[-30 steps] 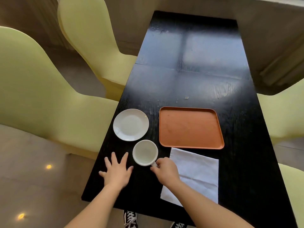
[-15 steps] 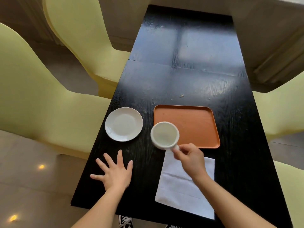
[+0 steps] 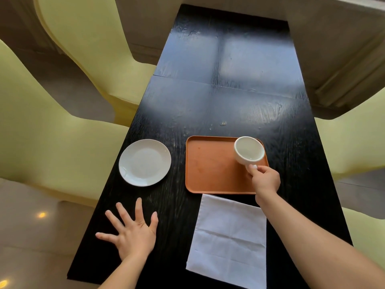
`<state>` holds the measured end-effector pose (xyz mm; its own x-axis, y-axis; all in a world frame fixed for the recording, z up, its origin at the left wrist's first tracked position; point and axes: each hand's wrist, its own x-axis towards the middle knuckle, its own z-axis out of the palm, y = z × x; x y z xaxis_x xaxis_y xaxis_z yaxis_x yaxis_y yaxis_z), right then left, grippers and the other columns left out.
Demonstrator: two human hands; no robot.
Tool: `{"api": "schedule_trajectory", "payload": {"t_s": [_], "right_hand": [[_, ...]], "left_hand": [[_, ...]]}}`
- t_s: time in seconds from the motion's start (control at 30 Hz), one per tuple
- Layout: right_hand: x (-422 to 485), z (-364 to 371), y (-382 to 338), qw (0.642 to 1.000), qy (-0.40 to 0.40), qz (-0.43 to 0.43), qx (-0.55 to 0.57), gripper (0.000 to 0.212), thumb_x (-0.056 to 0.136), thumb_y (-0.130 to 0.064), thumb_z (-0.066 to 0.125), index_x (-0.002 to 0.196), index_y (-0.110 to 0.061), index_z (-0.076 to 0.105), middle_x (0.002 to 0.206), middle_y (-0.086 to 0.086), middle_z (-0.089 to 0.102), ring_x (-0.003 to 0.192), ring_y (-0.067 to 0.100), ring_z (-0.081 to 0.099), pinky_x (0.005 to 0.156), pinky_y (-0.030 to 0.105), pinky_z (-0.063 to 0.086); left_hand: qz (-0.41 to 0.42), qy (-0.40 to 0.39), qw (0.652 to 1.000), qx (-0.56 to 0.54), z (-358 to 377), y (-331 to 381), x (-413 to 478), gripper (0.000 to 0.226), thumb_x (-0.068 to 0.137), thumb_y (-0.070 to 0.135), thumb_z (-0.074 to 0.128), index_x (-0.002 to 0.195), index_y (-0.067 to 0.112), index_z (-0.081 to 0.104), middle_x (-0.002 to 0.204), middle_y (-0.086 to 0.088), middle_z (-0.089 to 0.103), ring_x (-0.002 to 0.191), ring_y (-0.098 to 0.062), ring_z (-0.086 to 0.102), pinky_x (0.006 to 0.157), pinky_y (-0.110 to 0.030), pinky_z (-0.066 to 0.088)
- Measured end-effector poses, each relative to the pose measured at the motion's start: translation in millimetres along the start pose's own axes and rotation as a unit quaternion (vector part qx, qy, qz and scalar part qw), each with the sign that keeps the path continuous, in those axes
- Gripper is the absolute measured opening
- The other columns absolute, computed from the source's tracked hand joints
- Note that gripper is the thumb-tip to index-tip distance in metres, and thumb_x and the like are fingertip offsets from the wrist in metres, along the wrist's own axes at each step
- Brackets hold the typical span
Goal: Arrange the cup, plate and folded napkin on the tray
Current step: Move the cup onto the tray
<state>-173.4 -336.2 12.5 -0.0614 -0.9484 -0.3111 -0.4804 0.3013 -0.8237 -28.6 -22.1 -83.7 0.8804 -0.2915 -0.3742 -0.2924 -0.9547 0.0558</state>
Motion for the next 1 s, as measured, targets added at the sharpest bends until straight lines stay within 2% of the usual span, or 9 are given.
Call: {"api": "schedule_trajectory", "payload": {"t_s": [0.17, 0.27, 0.5, 0.7, 0.83, 0.93, 1.0], "right_hand": [[9, 6, 8, 0.998, 0.016, 0.049, 0.045, 0.02, 0.09, -0.02, 0.076, 0.072, -0.023, 0.068, 0.082, 0.002, 0.073, 0.082, 0.023, 0.074, 0.084, 0.042, 0.061], [12, 10, 10, 0.997, 0.028, 0.056, 0.053, 0.021, 0.091, -0.021, 0.075, 0.071, -0.023, 0.069, 0.082, 0.002, 0.074, 0.083, 0.023, 0.074, 0.086, 0.044, 0.061], [27, 17, 9, 0.996, 0.036, 0.058, 0.056, 0.025, 0.09, -0.023, 0.075, 0.066, -0.024, 0.068, 0.078, -0.001, 0.075, 0.082, 0.022, 0.074, 0.084, 0.046, 0.061], [35, 13, 10, 0.999, 0.016, 0.035, 0.023, 0.02, 0.09, -0.027, 0.075, 0.071, -0.024, 0.069, 0.077, -0.001, 0.074, 0.079, 0.021, 0.075, 0.084, 0.047, 0.061], [32, 4, 13, 1.0, -0.012, 0.004, -0.021, 0.022, 0.088, -0.026, 0.077, 0.07, -0.031, 0.066, 0.075, -0.006, 0.072, 0.078, 0.019, 0.075, 0.084, 0.047, 0.062], [25, 0, 15, 0.997, -0.043, -0.016, -0.056, 0.022, 0.086, -0.027, 0.078, 0.069, -0.034, 0.066, 0.074, -0.009, 0.072, 0.079, 0.019, 0.074, 0.085, 0.048, 0.061], [18, 1, 14, 0.997, -0.044, -0.025, -0.055, 0.015, 0.085, -0.029, 0.079, 0.078, -0.033, 0.066, 0.078, -0.011, 0.071, 0.078, 0.018, 0.074, 0.084, 0.048, 0.061]], "left_hand": [[0.005, 0.019, 1.0, 0.004, 2, -1, 1, 0.077, 0.086, 0.075, 0.006, 0.153, 0.042, -0.013, 0.166, -0.019, -0.004, 0.149, -0.046, -0.014, 0.103, -0.085, 0.0], [0.011, 0.026, 0.999, 0.022, 4, -2, 2, 0.078, 0.086, 0.075, 0.001, 0.153, 0.04, -0.015, 0.166, -0.019, -0.008, 0.15, -0.041, -0.017, 0.104, -0.083, 0.0], [0.016, 0.038, 0.999, 0.019, 7, -3, 5, 0.079, 0.083, 0.074, -0.002, 0.154, 0.04, -0.009, 0.166, -0.02, -0.005, 0.152, -0.037, -0.014, 0.109, -0.076, -0.004], [0.012, 0.044, 0.999, 0.014, 8, -4, 6, 0.08, 0.082, 0.075, 0.004, 0.154, 0.041, -0.008, 0.166, -0.018, -0.002, 0.152, -0.036, -0.013, 0.109, -0.075, -0.005], [0.011, 0.048, 0.999, 0.005, 9, -4, 6, 0.077, 0.086, 0.074, 0.014, 0.152, 0.042, -0.009, 0.166, -0.018, 0.0, 0.152, -0.036, -0.012, 0.109, -0.076, -0.005], [0.014, 0.047, 0.999, 0.005, 9, -4, 6, 0.077, 0.086, 0.074, 0.014, 0.154, 0.042, -0.004, 0.166, -0.019, 0.003, 0.152, -0.036, -0.009, 0.109, -0.076, -0.005], [0.014, 0.046, 0.999, 0.008, 9, -4, 6, 0.08, 0.083, 0.074, 0.012, 0.155, 0.04, 0.003, 0.166, -0.019, 0.006, 0.153, -0.037, -0.006, 0.109, -0.076, -0.006]]}}
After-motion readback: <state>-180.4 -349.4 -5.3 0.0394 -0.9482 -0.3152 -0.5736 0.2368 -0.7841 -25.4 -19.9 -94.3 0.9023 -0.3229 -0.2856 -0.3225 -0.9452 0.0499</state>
